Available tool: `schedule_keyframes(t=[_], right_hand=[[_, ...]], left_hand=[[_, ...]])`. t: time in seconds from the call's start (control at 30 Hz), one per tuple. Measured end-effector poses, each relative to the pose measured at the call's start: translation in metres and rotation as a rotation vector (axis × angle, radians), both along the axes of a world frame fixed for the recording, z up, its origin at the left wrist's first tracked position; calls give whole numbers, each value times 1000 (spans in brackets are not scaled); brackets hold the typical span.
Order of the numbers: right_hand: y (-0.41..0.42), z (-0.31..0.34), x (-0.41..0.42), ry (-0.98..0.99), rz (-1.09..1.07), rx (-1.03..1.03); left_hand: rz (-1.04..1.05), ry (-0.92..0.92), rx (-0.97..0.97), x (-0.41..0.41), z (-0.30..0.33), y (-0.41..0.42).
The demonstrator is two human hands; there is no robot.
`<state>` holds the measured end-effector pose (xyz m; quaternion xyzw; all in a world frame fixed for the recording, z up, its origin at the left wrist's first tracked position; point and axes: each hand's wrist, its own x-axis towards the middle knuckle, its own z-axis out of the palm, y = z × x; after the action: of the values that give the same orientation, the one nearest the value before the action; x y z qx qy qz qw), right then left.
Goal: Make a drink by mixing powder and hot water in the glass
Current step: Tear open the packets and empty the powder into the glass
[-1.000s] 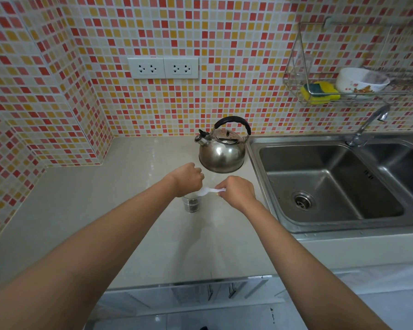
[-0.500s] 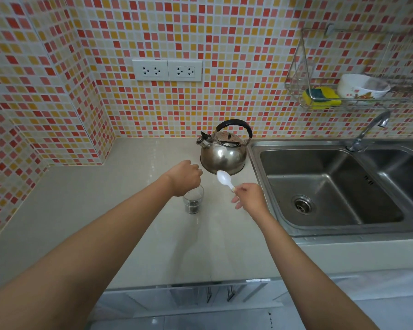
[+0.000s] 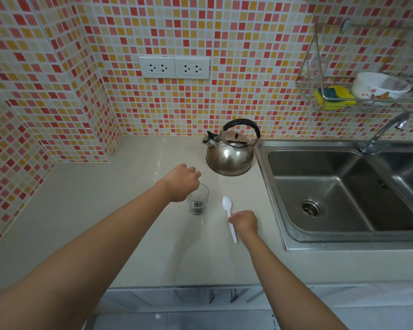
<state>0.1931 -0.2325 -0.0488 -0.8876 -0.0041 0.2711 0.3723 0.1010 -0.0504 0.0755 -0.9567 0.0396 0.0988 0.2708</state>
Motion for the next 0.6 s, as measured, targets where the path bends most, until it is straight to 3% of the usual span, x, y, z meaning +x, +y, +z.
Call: schedule_keyframes(t=[0.2, 0.3, 0.37, 0.43, 0.6], right_hand=[[-1, -1, -2, -118, 19, -30], [2, 12, -5, -408, -11, -27], [13, 29, -4, -476, 17, 148], [28, 49, -1, -382, 78, 331], [64, 94, 10, -127, 234, 428]], left_hand=[[31, -24, -38, 2, 1, 2], [115, -74, -131, 3, -4, 5], [231, -155, -277, 4, -8, 7], [359, -279, -511, 5, -10, 6], [596, -634, -1080, 1, -7, -6]])
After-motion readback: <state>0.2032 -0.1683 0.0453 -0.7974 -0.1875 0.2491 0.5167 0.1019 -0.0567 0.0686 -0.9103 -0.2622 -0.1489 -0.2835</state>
